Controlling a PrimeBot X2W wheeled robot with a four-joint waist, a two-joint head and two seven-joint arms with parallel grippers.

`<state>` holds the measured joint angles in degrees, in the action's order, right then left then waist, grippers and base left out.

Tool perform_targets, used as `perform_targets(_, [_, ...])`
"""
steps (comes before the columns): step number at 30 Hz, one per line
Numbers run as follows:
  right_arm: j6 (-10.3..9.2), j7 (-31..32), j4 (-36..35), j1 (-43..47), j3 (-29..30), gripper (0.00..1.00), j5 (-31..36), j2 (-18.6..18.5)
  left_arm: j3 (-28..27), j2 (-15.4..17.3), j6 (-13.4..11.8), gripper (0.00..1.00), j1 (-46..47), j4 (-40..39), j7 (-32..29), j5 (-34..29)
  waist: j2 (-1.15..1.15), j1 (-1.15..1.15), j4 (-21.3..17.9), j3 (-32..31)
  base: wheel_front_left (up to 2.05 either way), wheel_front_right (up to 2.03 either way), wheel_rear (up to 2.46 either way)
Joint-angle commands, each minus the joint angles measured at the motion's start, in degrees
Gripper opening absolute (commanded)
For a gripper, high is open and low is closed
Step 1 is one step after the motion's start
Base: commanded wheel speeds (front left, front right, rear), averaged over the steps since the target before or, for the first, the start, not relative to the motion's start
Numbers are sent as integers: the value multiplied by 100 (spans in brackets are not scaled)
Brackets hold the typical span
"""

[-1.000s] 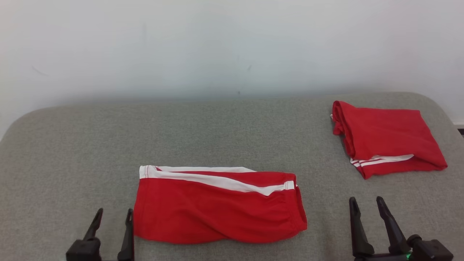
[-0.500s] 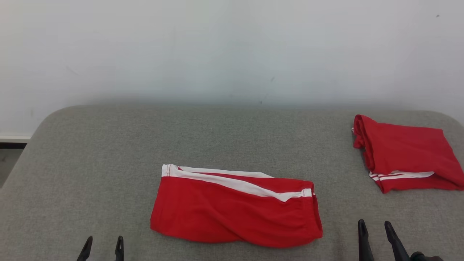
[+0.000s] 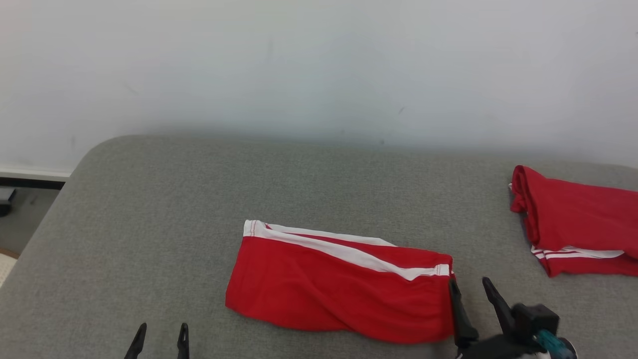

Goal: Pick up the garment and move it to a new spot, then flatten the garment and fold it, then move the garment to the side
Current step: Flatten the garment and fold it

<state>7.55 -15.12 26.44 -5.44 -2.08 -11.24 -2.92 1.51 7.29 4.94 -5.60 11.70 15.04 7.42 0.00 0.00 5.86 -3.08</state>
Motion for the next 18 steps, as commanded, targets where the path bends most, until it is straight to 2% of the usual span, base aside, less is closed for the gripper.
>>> perform_targets(1, [-12,-3,284,-256,-26,100,85,4,-7,-51,17,100,89,24,13,-43,0,0,109,38,0,0,0])
perform_targets(6, [-12,-4,1637,-1067,79,100,233,2,44,-150,103,100,174,117,13,-127,0,0,341,80,0,0,0])
perform_targets(12, [-12,-2,3061,-1595,539,100,420,-2,54,-226,148,100,242,195,13,-170,0,0,504,137,0,0,0])
perform_targets(13, [-12,2,3557,-1794,689,100,345,-2,49,-247,168,100,263,232,13,-192,0,0,542,161,0,0,0])
perform_targets(15, [-12,2,3805,-1906,737,100,176,1,57,-252,185,100,299,246,13,-194,0,0,570,174,0,0,0])
perform_targets(17, [-12,50,4248,-2105,628,100,-342,7,91,-273,206,100,369,299,13,-219,0,0,643,200,0,0,0])
perform_targets(18, [-12,50,4248,-2105,628,100,-342,7,91,-273,206,100,369,299,13,-219,0,0,643,200,0,0,0])
